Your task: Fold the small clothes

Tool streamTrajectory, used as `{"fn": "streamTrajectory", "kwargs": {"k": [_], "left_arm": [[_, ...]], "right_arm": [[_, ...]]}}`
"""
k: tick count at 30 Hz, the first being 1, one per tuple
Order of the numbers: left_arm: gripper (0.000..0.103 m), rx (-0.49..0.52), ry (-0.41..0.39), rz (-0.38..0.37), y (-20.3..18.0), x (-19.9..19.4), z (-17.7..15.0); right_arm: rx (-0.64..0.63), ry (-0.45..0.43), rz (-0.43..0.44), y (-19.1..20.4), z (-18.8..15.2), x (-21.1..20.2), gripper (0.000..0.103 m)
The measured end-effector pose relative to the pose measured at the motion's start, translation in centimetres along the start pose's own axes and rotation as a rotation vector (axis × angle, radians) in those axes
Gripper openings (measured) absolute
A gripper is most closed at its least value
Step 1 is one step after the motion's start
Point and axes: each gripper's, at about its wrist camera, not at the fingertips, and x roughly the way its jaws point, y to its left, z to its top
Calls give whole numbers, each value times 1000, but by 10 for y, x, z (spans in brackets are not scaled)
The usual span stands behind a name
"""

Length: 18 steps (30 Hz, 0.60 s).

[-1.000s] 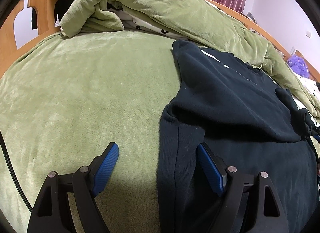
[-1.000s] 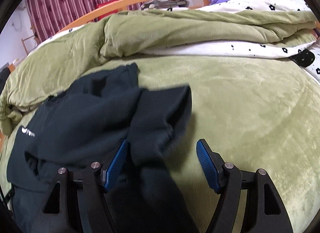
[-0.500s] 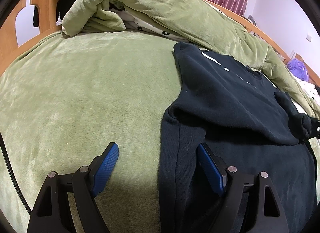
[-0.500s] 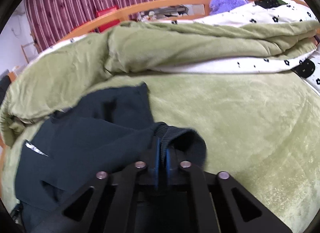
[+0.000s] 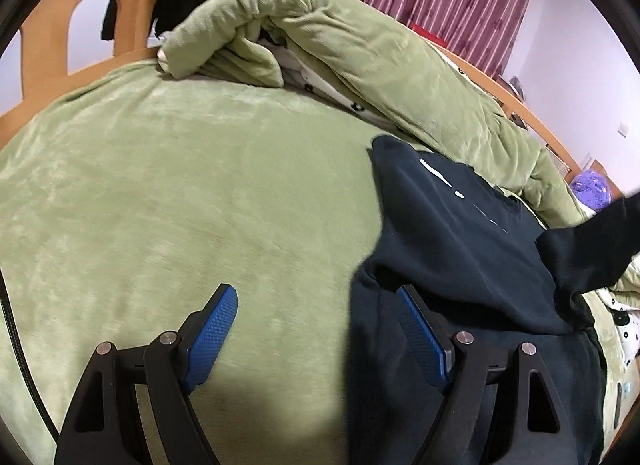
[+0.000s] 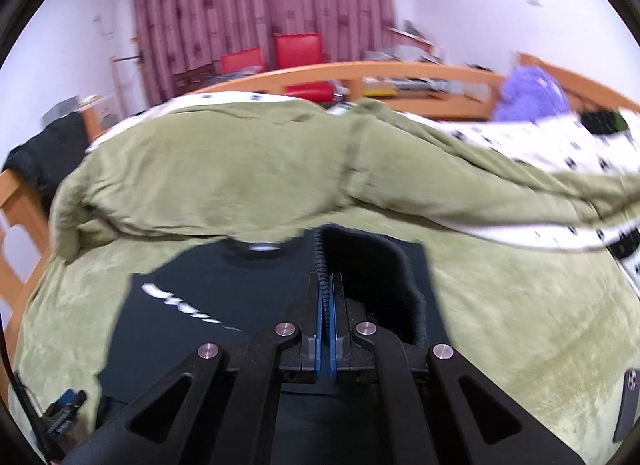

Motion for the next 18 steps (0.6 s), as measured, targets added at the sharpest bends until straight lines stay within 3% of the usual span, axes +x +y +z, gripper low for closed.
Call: {"fn": "streamTrajectory", "kwargs": {"k": [6, 12, 17, 18], "left_arm": [[80, -19, -25, 40, 25, -12, 7], [80, -34, -32, 64, 47, -14, 7], [80, -44, 4, 58, 59, -5, 3], [80, -47, 9, 51, 59, -4, 4]], "right_arm": [[-60, 36, 142, 114, 2, 10, 2], [-87, 161, 215, 203, -49, 64, 3], [-128, 264, 321, 229, -79, 91, 14], [-141, 259, 325, 229, -80, 89, 26]]}}
